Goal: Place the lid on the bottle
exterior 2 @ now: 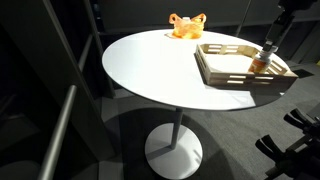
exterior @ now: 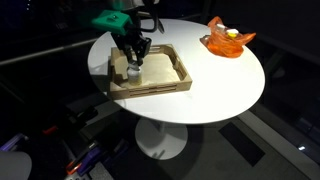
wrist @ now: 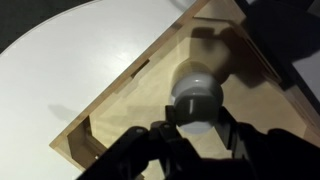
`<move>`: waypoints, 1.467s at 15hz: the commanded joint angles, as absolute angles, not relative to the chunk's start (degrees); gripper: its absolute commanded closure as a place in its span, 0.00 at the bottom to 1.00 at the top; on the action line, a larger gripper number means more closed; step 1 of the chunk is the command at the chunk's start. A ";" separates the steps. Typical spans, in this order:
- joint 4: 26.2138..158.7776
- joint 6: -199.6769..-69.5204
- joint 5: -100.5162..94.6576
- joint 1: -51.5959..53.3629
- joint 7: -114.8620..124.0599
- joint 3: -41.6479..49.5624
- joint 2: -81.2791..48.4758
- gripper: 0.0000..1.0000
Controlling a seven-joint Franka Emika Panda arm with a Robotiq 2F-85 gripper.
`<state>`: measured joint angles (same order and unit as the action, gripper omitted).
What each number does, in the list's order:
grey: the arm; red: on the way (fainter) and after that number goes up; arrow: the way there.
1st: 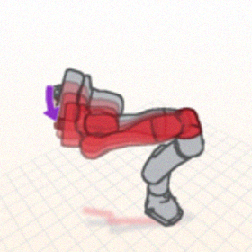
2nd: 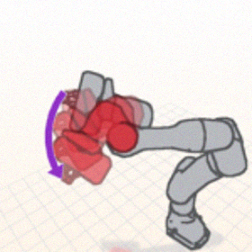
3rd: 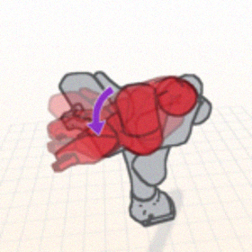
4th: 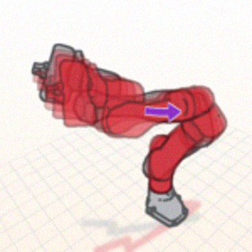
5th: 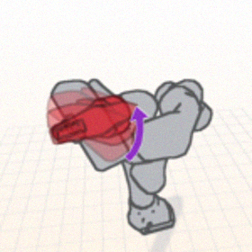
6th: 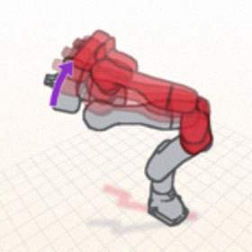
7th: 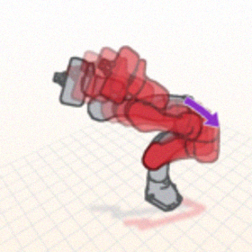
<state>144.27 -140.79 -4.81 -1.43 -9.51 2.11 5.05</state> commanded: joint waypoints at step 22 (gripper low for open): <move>144.62 -141.46 -0.17 -1.50 -14.37 3.00 4.96 0.81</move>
